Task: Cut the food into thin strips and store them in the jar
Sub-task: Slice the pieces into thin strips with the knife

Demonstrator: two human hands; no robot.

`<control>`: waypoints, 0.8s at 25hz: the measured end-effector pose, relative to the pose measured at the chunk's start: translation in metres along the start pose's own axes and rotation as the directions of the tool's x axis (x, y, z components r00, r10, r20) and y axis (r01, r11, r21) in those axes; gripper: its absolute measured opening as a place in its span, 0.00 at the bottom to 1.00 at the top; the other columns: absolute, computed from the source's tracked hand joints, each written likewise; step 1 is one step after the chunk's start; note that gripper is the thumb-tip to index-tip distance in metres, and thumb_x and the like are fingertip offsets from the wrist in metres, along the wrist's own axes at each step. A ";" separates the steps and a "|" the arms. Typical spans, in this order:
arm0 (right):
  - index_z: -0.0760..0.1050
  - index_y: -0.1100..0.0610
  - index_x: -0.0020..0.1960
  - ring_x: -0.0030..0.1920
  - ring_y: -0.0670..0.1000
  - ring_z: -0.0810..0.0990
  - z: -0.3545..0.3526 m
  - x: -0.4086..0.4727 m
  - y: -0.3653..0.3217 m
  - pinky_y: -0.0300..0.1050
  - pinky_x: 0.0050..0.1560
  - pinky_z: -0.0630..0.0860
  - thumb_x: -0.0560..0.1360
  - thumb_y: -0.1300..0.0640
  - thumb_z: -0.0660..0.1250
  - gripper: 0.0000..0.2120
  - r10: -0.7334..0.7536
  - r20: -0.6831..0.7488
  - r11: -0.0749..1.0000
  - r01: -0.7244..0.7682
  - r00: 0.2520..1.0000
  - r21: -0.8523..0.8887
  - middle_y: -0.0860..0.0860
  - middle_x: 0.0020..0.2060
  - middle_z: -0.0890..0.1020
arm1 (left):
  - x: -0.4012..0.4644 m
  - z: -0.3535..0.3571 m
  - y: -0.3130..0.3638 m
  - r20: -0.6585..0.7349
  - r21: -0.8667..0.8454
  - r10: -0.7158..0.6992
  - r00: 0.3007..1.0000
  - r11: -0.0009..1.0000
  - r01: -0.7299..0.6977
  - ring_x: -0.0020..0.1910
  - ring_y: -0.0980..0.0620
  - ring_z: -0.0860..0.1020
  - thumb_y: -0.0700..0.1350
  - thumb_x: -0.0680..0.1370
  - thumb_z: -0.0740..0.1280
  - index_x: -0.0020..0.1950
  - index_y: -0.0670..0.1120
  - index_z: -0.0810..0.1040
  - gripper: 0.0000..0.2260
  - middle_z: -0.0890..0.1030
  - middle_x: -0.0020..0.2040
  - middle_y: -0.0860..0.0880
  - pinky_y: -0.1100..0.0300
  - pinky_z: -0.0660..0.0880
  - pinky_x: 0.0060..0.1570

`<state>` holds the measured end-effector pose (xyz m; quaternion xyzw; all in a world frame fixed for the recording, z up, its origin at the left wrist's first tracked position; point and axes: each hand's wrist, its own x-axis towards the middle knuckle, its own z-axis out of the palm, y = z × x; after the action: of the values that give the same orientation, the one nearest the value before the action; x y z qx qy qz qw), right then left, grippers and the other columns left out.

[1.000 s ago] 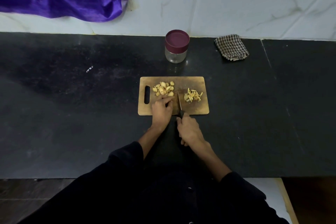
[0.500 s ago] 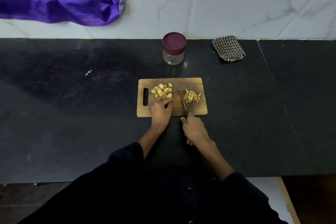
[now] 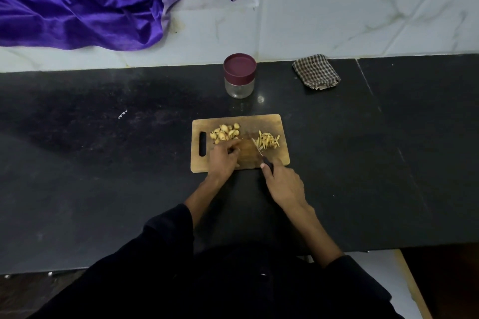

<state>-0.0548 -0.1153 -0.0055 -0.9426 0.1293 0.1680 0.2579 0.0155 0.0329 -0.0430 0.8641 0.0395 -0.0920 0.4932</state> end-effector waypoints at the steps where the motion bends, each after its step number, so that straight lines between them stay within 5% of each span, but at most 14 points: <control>1: 0.68 0.54 0.66 0.54 0.58 0.80 -0.002 -0.002 0.001 0.51 0.48 0.73 0.84 0.44 0.53 0.18 -0.010 -0.023 1.000 0.010 1.000 0.001 0.55 0.52 0.81 | -0.002 -0.001 0.003 0.002 0.021 0.034 0.999 0.999 -0.034 0.45 0.52 0.80 0.37 0.78 0.64 0.66 0.45 0.74 0.16 0.79 0.57 0.45 0.60 0.81 0.42; 5: 0.67 0.53 0.66 0.51 0.55 0.82 -0.005 -0.008 0.006 0.52 0.48 0.76 0.83 0.45 0.57 0.16 -0.028 -0.094 0.999 0.030 0.995 0.018 0.53 0.50 0.81 | -0.012 0.002 0.015 0.027 0.225 0.233 0.972 0.946 -0.233 0.57 0.52 0.75 0.35 0.77 0.63 0.72 0.50 0.67 0.24 0.69 0.66 0.46 0.65 0.72 0.58; 9: 0.69 0.53 0.63 0.50 0.54 0.82 -0.008 -0.011 0.011 0.52 0.49 0.78 0.82 0.45 0.60 0.15 -0.032 -0.157 0.998 0.038 0.987 0.040 0.52 0.49 0.81 | -0.014 0.012 0.020 0.070 0.441 0.406 0.911 0.807 -0.394 0.67 0.46 0.66 0.35 0.76 0.64 0.70 0.49 0.70 0.23 0.64 0.69 0.42 0.50 0.69 0.66; 15: 0.70 0.53 0.62 0.48 0.52 0.81 -0.009 -0.011 0.010 0.49 0.46 0.77 0.81 0.46 0.62 0.14 -0.059 -0.171 0.998 0.064 0.984 0.028 0.51 0.49 0.80 | 0.003 0.013 0.031 0.256 0.667 0.339 0.905 0.615 -0.420 0.70 0.42 0.61 0.43 0.75 0.69 0.72 0.53 0.67 0.26 0.57 0.74 0.44 0.47 0.66 0.68; 20: 0.70 0.54 0.63 0.47 0.52 0.81 -0.011 -0.008 0.015 0.49 0.45 0.76 0.82 0.46 0.61 0.15 -0.024 -0.121 0.998 0.031 0.992 0.054 0.50 0.45 0.78 | 0.010 0.002 0.028 0.215 0.602 0.304 0.928 0.707 -0.371 0.70 0.45 0.62 0.36 0.75 0.67 0.73 0.52 0.65 0.29 0.59 0.73 0.45 0.51 0.65 0.68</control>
<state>-0.0641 -0.1324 -0.0007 -0.9451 0.1363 0.1037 0.2782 0.0299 0.0165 -0.0230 0.9656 -0.1772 -0.0510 0.1833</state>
